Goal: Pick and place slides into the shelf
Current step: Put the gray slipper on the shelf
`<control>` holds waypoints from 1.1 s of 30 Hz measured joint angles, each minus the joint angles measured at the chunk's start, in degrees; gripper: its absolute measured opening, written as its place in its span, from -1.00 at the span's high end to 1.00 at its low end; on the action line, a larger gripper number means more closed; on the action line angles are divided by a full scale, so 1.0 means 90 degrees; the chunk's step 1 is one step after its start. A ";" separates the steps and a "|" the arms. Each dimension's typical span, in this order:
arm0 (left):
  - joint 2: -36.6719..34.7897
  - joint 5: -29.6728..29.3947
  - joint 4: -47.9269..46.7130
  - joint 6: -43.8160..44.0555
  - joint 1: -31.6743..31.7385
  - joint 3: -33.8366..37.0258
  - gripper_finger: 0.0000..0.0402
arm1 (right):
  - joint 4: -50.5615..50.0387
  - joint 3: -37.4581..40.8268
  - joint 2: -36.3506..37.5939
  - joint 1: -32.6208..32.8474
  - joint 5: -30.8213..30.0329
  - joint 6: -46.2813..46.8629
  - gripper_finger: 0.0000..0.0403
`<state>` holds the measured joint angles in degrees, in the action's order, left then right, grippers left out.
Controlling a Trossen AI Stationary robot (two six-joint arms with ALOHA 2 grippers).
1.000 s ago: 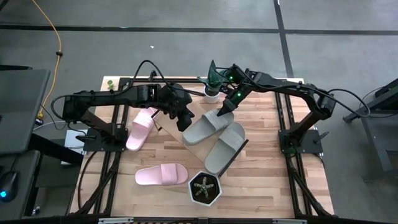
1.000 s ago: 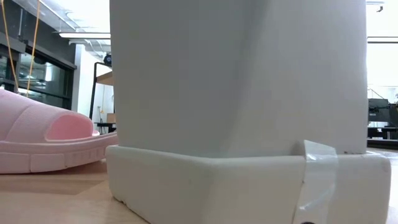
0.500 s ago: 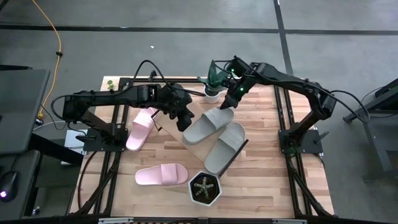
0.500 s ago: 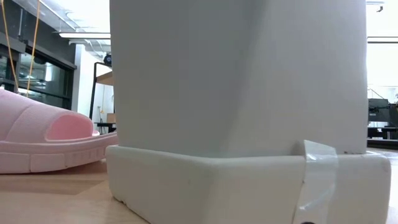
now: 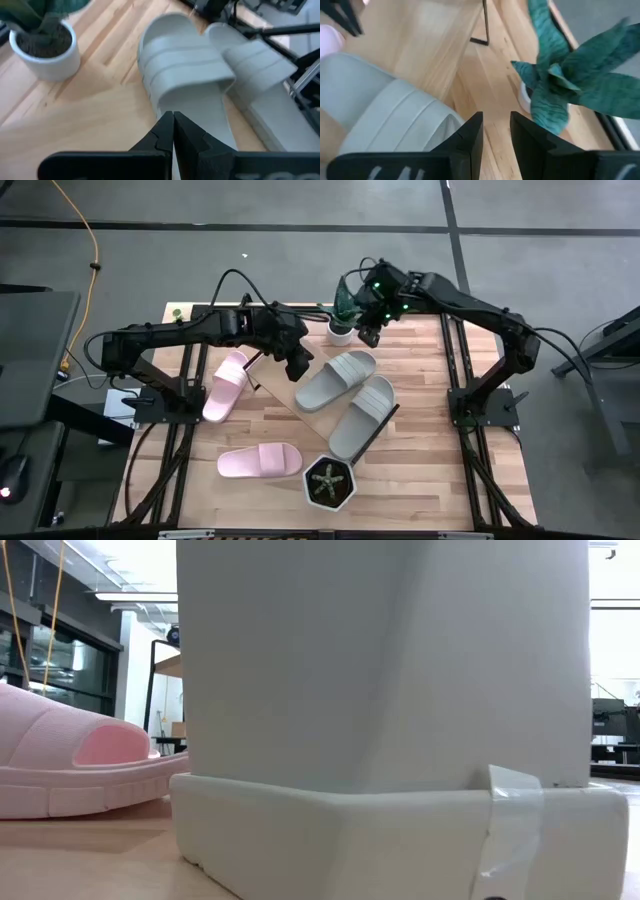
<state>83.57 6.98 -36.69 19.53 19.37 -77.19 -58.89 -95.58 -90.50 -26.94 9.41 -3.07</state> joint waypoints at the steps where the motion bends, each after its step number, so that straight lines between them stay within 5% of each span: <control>1: -0.0003 0.0029 0.0069 -0.0002 0.0045 0.0000 1.00 | -0.0064 -0.0060 0.0097 -0.0007 -0.0045 0.0000 0.57; 8: -0.0005 0.0403 0.0633 -0.0146 0.0340 0.0000 1.00 | -0.0091 0.0361 0.1568 -0.0182 -0.0596 -0.0047 0.57; 18: 0.0493 0.0865 0.1570 -0.0119 0.0737 0.0000 1.00 | 0.1486 0.2486 0.3739 -0.0255 -0.0522 0.1251 0.65; 28: 0.1116 0.0828 0.1875 0.0075 0.0724 0.0000 1.00 | 0.1769 0.3044 0.4153 -0.0254 -0.0422 0.1517 0.97; 33: 0.1265 0.1003 0.1817 0.0197 0.0722 0.0000 1.00 | 0.1811 0.3047 0.4136 -0.0255 -0.0490 0.1371 0.98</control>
<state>94.96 16.00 -20.34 21.30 25.87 -77.19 -42.59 -68.16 -53.28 -29.23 5.00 9.27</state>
